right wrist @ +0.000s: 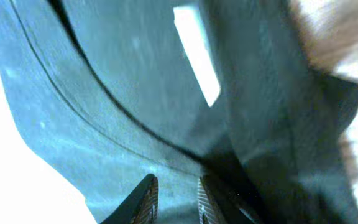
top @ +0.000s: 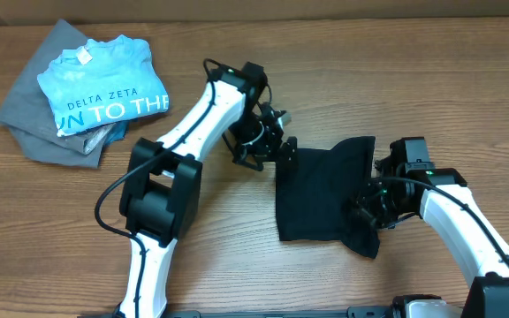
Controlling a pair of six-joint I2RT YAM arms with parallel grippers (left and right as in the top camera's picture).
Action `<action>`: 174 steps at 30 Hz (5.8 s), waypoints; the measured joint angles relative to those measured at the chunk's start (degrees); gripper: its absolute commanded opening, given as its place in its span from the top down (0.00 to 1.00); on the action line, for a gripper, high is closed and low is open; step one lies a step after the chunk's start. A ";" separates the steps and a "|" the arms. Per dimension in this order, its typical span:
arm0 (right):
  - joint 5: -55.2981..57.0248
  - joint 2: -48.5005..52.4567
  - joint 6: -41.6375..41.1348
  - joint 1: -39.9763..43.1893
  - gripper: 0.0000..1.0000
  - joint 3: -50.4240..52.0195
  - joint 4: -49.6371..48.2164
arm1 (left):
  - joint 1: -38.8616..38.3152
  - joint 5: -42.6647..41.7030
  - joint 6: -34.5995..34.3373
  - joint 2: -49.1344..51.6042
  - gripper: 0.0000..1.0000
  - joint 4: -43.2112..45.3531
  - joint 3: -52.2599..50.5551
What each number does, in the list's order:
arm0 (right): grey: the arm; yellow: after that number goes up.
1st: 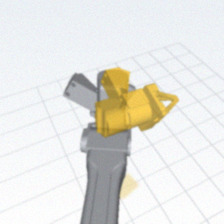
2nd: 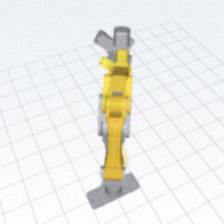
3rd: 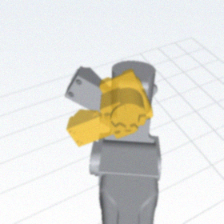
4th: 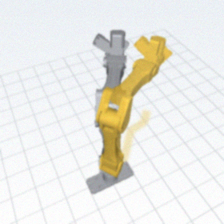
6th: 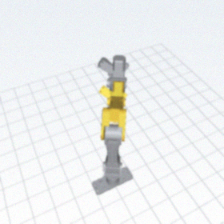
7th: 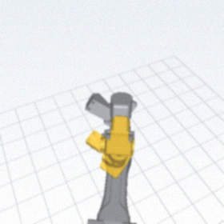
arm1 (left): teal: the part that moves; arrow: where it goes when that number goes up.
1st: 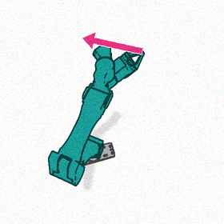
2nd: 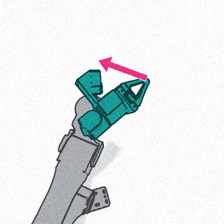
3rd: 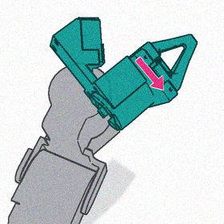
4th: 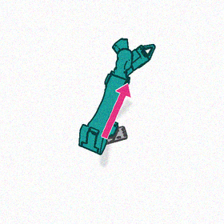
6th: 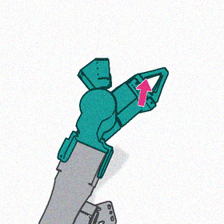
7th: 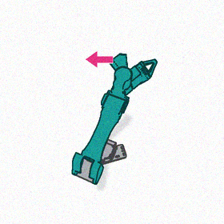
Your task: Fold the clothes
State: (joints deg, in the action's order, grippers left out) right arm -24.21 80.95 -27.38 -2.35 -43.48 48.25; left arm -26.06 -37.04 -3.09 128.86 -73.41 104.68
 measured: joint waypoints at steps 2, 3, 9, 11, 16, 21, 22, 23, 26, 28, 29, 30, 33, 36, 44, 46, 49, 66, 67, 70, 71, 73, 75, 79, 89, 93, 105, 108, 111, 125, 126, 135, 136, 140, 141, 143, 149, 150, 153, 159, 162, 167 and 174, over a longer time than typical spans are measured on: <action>2.01 0.35 -1.25 0.00 0.78 0.00 -0.68 | -0.61 -0.26 -2.43 -0.04 0.00 1.92 -1.81; 3.34 0.79 -2.21 0.00 0.79 0.00 -1.36 | -0.87 -0.35 -3.69 -0.07 0.00 3.08 -3.08; 6.40 6.25 -5.55 0.00 0.89 -0.02 -4.79 | -1.25 -3.28 -10.58 -0.46 0.00 10.67 -11.74; 6.29 8.07 -6.12 0.02 0.89 -0.02 -4.96 | -1.25 -5.62 -12.31 -1.51 0.00 14.82 -13.92; 5.81 8.59 -6.73 0.02 0.90 -0.35 -4.92 | -3.28 -9.49 -16.87 -2.75 0.06 25.07 -17.38; 5.60 8.59 -6.93 0.02 0.90 -0.35 -4.90 | -7.91 -9.33 -18.97 -2.75 0.47 27.65 -18.51; 5.53 8.59 -6.91 0.02 0.91 -0.35 -4.87 | -8.83 -8.81 -19.39 -2.75 0.65 27.78 -18.80; 5.51 8.59 -6.91 0.02 0.93 -0.35 -4.87 | -9.68 -7.98 -19.61 -2.73 0.76 27.76 -19.15; 5.09 8.63 -6.91 0.02 0.94 -0.35 -4.70 | -11.19 -7.13 -19.93 -2.40 0.96 27.61 -19.89; 4.90 8.70 -6.86 0.02 0.94 -0.48 -3.76 | -11.06 -7.21 -20.11 -2.45 0.96 27.54 -19.89; 4.72 8.70 -6.67 0.02 0.94 -0.79 -2.75 | -10.78 -7.45 -20.13 -2.43 0.96 27.30 -19.89; 4.52 8.70 -6.10 0.02 0.94 -1.31 -1.27 | -10.25 -7.54 -20.11 -2.43 0.96 26.73 -19.85; 4.04 8.55 -3.93 0.00 0.93 -4.63 4.28 | -8.35 -7.26 -19.45 -2.43 0.96 23.28 -19.10; 3.54 6.19 -1.44 0.00 0.88 -10.38 9.81 | -4.13 -5.09 -17.81 -2.45 0.96 17.31 -16.13; 2.51 -3.43 1.36 0.00 0.80 -25.27 12.39 | 14.58 0.79 -12.04 -5.55 0.96 7.69 2.78; 2.29 -4.31 1.57 0.02 0.80 -26.25 12.46 | 19.96 1.46 -11.04 -6.86 0.96 7.19 8.11; 2.16 -4.02 1.73 0.00 0.80 -26.27 13.27 | 28.11 1.77 -9.94 -8.50 0.96 9.22 13.33; 2.14 -3.85 1.92 0.00 0.79 -26.27 14.82 | 56.89 9.70 -8.33 -6.47 0.06 3.85 15.69; 2.14 -3.85 1.95 0.00 0.79 -26.27 14.86 | 57.83 9.75 -8.22 -6.47 0.02 2.54 16.26; 2.14 -3.85 1.97 0.00 0.79 -26.27 14.86 | 60.54 9.88 -7.21 -6.47 0.00 -1.95 19.21; 2.16 -3.85 2.19 0.02 0.79 -26.27 14.84 | 61.42 9.90 -6.71 -6.49 0.00 -3.74 20.96; 2.14 -3.85 3.08 0.02 0.79 -26.27 14.84 | 62.93 9.97 -5.25 -6.75 0.00 -7.30 24.44; 2.12 -3.85 4.11 0.02 0.78 -26.47 14.86 | 63.60 10.16 -3.02 -8.26 0.00 -10.54 27.52; 2.10 -3.85 5.40 0.00 0.74 -29.73 14.97 | 61.83 10.40 0.85 -14.38 0.00 -14.69 31.41; -2.16 -6.29 12.70 0.00 0.55 -42.91 14.01 | 46.71 15.87 8.22 -38.36 0.00 -23.02 33.79; -4.39 -8.46 14.40 0.00 0.12 -43.60 12.70 | 38.77 19.34 9.14 -44.94 0.00 -23.23 32.72; -10.38 -9.92 15.02 0.00 0.00 -43.63 13.86 | 23.04 27.26 7.89 -69.72 0.00 -23.54 10.03; -10.54 -9.92 15.02 0.00 0.00 -43.63 13.88 | 23.04 29.18 7.61 -74.23 0.00 -23.65 6.16; -10.56 -9.92 15.02 0.00 0.00 -43.63 13.92 | 23.04 30.25 7.54 -75.21 0.00 -23.65 5.05; -10.95 -9.92 15.04 0.00 0.00 -43.63 14.27 | 23.04 31.34 7.54 -74.62 0.00 -23.52 4.35; -10.91 -9.92 15.08 0.00 0.00 -43.63 15.17 | 23.04 31.34 7.52 -74.62 0.00 -23.52 4.35; -6.82 -10.01 22.97 -0.11 0.00 -43.60 10.05 | 23.04 31.39 7.52 -74.62 0.00 -23.50 4.35; -6.64 -10.21 24.50 -0.17 0.00 -43.58 8.04 | 23.04 31.41 7.54 -74.62 0.00 -23.52 4.35; -6.05 -15.50 32.94 -1.18 0.00 -39.63 -1.64 | 23.04 31.56 7.54 -74.60 0.00 -23.47 4.35; -6.01 -18.23 34.99 -1.29 0.00 -37.62 -4.42 | 23.04 31.56 7.54 -74.60 0.00 -23.47 4.33; -5.88 -22.36 37.66 -1.46 0.00 -34.82 -7.48 | 23.04 31.61 7.54 -74.60 0.00 -23.50 4.31; -5.33 -41.88 44.50 -1.49 0.00 -18.93 -11.39 | 23.04 31.74 7.54 -74.60 0.00 -23.52 4.31; -5.33 -44.00 45.13 -1.49 0.00 -15.96 -11.41 | 23.04 31.74 7.52 -74.60 0.00 -23.47 4.31; -4.87 -49.33 46.03 -1.49 0.00 -5.44 -17.94 | 23.04 31.74 7.54 -74.60 0.00 -23.52 4.31; -4.33 -60.39 46.88 -1.49 0.00 15.47 -36.81 | 23.04 31.74 7.54 -74.60 0.00 -23.52 4.31; -4.28 -66.90 46.93 -1.49 0.00 29.07 -49.00 | 23.04 31.74 7.54 -74.60 0.00 -23.52 4.31; -4.31 -76.00 46.95 -1.51 0.00 41.55 -56.33 | 23.04 31.76 7.54 -74.60 0.00 -23.47 4.28; -3.87 -80.21 46.93 -1.51 0.00 42.45 -53.29 | 23.04 31.74 7.52 -74.60 0.00 -23.50 4.24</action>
State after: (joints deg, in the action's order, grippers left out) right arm -28.08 0.73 19.55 -3.86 -1.04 -5.04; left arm -3.03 -5.30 4.43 54.26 -96.90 108.92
